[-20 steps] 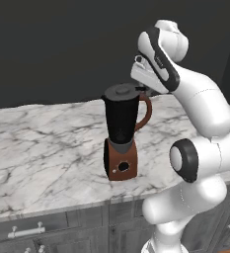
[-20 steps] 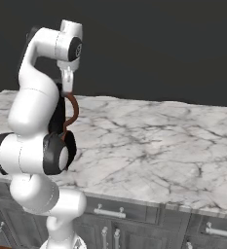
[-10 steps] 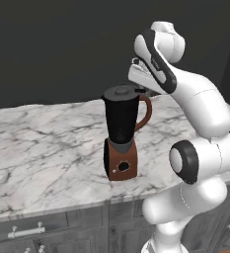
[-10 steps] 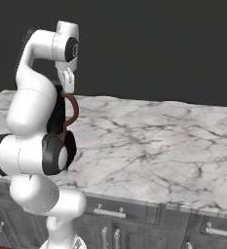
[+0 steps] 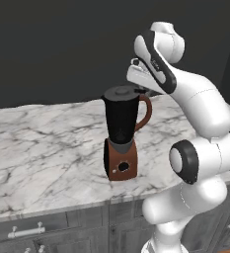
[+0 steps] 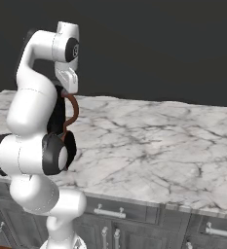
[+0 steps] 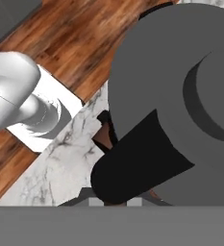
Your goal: Close the lid blender by securely placing the lid on top.
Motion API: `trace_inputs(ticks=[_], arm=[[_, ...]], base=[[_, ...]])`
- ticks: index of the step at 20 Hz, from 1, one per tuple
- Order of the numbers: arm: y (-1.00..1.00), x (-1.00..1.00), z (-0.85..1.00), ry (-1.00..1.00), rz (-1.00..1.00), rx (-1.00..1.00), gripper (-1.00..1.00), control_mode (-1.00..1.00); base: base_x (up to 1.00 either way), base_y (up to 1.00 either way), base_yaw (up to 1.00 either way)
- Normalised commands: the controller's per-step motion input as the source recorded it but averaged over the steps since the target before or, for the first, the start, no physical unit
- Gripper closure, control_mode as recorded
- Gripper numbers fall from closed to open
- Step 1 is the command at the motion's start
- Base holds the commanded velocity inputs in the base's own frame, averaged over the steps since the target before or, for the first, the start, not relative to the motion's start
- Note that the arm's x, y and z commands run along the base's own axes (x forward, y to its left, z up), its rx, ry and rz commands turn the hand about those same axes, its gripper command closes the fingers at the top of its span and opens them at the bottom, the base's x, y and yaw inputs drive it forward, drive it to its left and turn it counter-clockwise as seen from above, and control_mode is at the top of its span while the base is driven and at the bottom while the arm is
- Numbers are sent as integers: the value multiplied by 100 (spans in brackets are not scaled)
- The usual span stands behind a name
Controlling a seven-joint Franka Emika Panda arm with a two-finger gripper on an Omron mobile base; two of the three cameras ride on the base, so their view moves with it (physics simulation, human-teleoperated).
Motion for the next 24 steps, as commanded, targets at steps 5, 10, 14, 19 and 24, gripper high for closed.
trace_inputs(ticks=[5,10,14,19,24], arm=[[2,-4,-28,-3,8,0,100,-100],[2,-10,-24,-6,1,0,-100,-100],[0,-7,-6,-11,0,0,-100,-100],[0,-8,-1,-15,0,0,-100,-100],[0,-2,0,-13,0,0,-100,-100]], base=[[0,0,0],[0,0,0],[0,0,0],[0,0,0],[0,0,0]])
